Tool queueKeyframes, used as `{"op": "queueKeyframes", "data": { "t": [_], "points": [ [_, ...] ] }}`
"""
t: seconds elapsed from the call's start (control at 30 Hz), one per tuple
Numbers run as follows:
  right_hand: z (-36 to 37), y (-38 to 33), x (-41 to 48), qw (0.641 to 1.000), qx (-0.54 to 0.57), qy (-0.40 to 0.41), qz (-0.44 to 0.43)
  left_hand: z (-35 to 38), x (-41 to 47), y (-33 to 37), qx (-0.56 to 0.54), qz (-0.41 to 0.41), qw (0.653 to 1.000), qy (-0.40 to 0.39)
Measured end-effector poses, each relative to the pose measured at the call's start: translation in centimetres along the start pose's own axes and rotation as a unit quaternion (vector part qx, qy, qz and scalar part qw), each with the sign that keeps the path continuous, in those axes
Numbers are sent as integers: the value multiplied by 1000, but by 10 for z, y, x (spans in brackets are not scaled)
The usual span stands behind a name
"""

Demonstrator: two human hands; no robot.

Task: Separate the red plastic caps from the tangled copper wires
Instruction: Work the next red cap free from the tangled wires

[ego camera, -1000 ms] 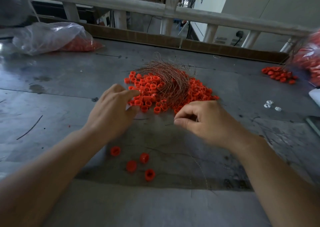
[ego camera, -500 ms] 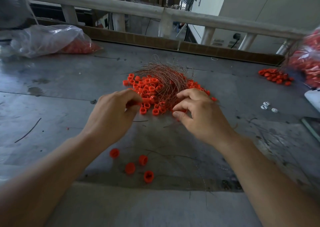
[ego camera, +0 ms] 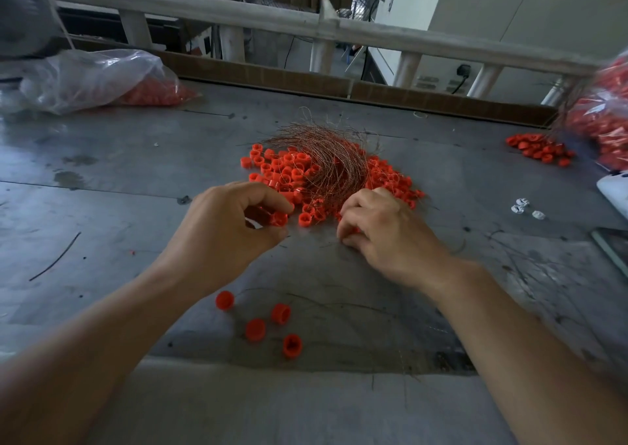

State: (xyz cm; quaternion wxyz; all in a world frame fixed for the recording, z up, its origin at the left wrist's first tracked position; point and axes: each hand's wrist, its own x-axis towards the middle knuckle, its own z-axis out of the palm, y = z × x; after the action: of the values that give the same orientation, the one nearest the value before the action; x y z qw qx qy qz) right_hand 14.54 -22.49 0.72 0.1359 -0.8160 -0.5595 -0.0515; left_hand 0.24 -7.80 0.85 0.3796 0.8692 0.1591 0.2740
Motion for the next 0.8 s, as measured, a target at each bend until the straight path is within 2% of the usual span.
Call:
{"op": "queueKeyframes", "data": {
  "t": [0.1, 0.2, 0.3, 0.57, 0.7, 0.8],
  "points": [
    [-5, -3, 0, 992, 86, 88, -8, 0, 0, -3, -69, -28, 997, -22],
    [-16, -9, -5, 958, 198, 205, -10, 2, 0, -1, -162, -50, 984, -49],
    [-21, -15, -8, 943, 205, 261, -31, 2, -1, 1, -243, -56, 966, -68],
    [-25, -26, -11, 939, 154, 290, -96, 2, -1, 6, -306, -57, 946, -93],
    [-24, -29, -12, 939, 212, 256, -92, 3, -2, 8, -342, -54, 933, -98],
    [-20, -31, -11, 943, 228, 233, -66, 1, -4, 10, -328, -30, 938, -105]
  ]
}}
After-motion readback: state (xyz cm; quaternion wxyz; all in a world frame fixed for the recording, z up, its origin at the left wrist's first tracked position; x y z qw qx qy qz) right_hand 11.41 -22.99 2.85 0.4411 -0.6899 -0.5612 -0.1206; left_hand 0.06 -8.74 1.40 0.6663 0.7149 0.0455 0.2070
